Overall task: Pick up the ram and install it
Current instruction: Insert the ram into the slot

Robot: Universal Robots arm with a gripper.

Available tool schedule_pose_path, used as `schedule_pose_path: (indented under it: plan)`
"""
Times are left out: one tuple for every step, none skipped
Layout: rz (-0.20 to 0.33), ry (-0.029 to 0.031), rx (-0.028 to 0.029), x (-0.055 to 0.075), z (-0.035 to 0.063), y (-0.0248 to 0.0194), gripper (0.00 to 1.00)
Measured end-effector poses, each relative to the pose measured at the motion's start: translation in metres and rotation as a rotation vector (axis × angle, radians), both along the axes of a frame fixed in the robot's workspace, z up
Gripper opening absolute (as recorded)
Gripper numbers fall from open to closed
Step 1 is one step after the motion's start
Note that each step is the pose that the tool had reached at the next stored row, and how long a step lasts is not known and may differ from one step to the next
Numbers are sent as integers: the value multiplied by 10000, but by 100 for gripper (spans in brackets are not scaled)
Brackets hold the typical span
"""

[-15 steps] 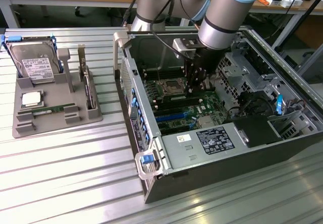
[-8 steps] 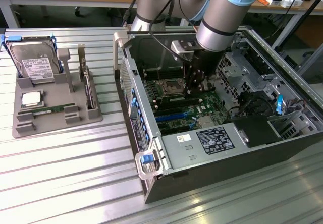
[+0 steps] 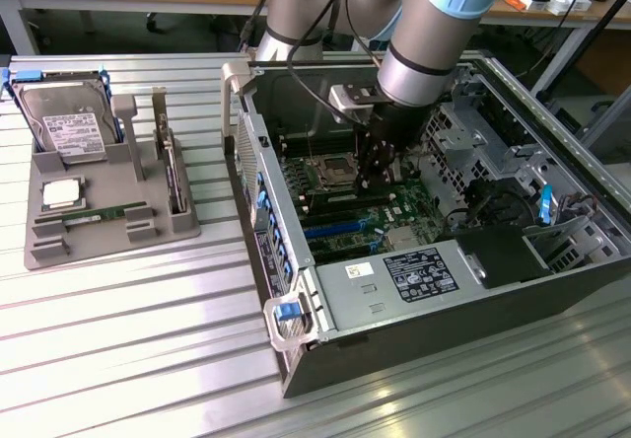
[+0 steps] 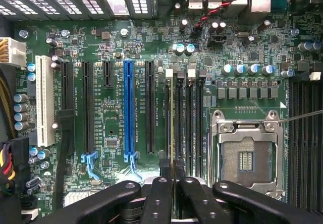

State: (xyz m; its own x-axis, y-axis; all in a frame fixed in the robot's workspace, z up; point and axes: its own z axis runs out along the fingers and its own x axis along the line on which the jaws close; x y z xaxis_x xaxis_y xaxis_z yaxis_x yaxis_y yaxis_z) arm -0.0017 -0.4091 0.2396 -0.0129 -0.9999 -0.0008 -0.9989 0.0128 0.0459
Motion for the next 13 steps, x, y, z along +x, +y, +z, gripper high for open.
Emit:
schedule_pose_path:
  plan:
    - [-2,0,-4,0,-5,0,12]
    - [-3,0,-8,0,-12,0,12]
    - [-4,0,-13,0,-20,0,12]
    - [-5,0,-18,0,-24,0,12]
    - [-6,1,-24,1,-28,0,12]
    - [-5,0,-23,6,-30,0,12]
    - [-4,0,-22,15,-31,0,12]
    - [-5,0,-23,16,-33,0,12]
    - [-3,0,-22,16,-39,0,12]
    - [-4,0,-22,7,-45,0,12]
    - [-4,0,-22,-12,-47,0,12]
    - [-5,0,-22,-27,-48,0,12]
    - [-5,0,-22,-45,-48,0,12]
